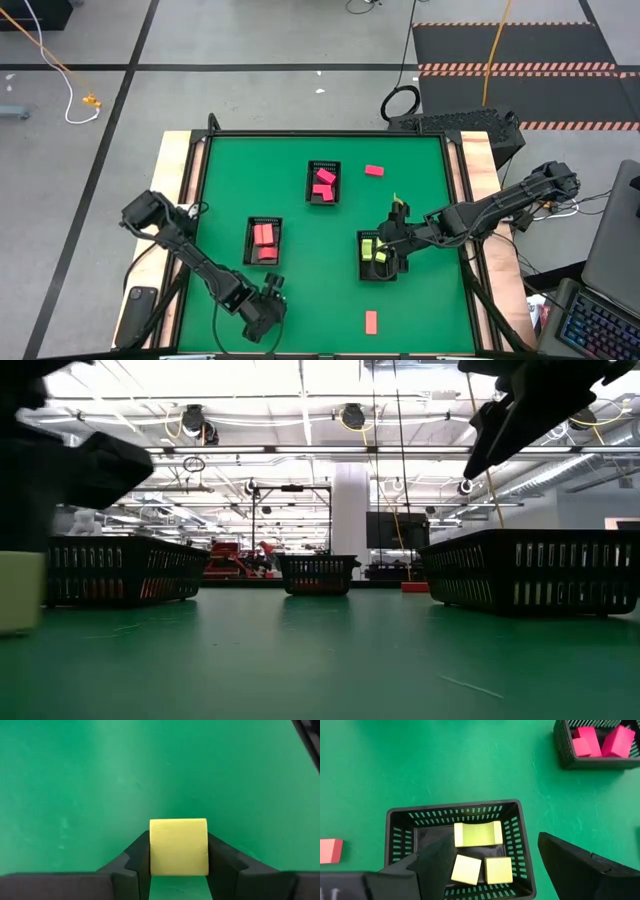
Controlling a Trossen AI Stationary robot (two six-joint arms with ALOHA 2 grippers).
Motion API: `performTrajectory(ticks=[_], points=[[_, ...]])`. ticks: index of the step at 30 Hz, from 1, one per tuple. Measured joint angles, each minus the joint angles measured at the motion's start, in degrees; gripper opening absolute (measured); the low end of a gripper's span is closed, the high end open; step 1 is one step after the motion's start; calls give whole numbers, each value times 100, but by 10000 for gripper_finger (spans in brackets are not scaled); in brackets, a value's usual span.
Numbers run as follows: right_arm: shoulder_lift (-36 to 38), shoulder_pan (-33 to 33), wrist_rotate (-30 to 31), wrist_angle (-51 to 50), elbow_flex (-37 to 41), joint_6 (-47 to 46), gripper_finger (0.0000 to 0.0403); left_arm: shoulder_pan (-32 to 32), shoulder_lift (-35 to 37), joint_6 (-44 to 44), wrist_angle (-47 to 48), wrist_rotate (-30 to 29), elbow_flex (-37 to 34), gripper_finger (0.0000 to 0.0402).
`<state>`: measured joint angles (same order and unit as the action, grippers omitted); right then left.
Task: Sort & place blocks by color
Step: Put the green block into the bottom right black bin
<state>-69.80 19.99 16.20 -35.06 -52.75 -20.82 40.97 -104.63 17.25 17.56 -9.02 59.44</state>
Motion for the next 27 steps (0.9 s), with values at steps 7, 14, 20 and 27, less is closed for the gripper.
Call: performTrajectory(ticks=[7, 14, 20, 27], points=[[0, 0, 0, 579, 4, 204, 281, -618, 210, -502, -185, -400, 2, 134], [-10, -2, 5, 1550, 4, 140, 281, -1232, 759, -1639, -284, -2410, 2, 134], [-104, -70, 120, 2358, 71, 186, 281, -1666, 933, -2886, -1368, -3439, 4, 134], [-109, -535, 315, 3994, 692, -380, 281, -1979, 922, -4173, -2508, -3529, 0, 152]])
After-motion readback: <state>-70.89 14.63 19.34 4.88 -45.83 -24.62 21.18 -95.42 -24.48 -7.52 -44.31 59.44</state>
